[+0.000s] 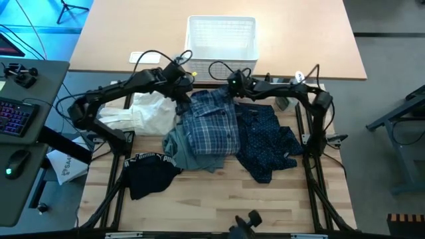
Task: Fold Laundry from Bin
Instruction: Fold the checkered blue polo
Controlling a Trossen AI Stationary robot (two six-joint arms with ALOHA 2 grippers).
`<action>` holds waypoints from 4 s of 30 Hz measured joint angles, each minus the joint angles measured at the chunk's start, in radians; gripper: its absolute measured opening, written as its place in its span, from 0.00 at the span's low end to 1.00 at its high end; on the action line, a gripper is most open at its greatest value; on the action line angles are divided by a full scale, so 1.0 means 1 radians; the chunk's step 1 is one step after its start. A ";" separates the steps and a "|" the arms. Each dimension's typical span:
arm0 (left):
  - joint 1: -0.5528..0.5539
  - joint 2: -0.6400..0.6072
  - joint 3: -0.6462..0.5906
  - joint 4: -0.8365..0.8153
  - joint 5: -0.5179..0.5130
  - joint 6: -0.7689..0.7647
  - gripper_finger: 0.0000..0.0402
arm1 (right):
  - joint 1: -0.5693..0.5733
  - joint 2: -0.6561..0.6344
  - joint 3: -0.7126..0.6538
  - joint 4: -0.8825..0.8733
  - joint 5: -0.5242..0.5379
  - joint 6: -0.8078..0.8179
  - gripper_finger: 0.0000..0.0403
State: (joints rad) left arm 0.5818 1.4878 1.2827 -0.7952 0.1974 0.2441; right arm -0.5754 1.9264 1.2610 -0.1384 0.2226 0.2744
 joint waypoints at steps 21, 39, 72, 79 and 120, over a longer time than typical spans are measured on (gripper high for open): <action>-0.028 0.047 0.000 -0.059 0.008 0.017 0.02 | 0.016 -0.185 0.002 -0.155 -0.652 -0.293 0.46; -0.026 -0.047 -0.001 -0.108 0.003 0.034 0.02 | 0.220 0.030 0.000 0.176 -0.016 -0.315 0.13; -0.270 -0.047 0.000 -0.014 0.017 0.239 0.00 | 0.234 -0.574 -0.429 -0.110 -0.260 0.032 0.32; -0.461 -0.046 0.000 0.069 0.046 0.106 0.16 | 0.318 -0.782 -0.595 -0.064 -0.260 0.123 0.31; -0.809 0.232 0.199 -0.148 -0.703 -0.212 0.02 | 0.336 -0.982 -0.564 -0.085 -0.427 -0.074 0.31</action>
State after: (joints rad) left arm -0.2272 1.7196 1.4817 -0.9433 -0.5061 0.0319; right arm -0.2394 0.9448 0.6966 -0.2237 -0.2043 0.2000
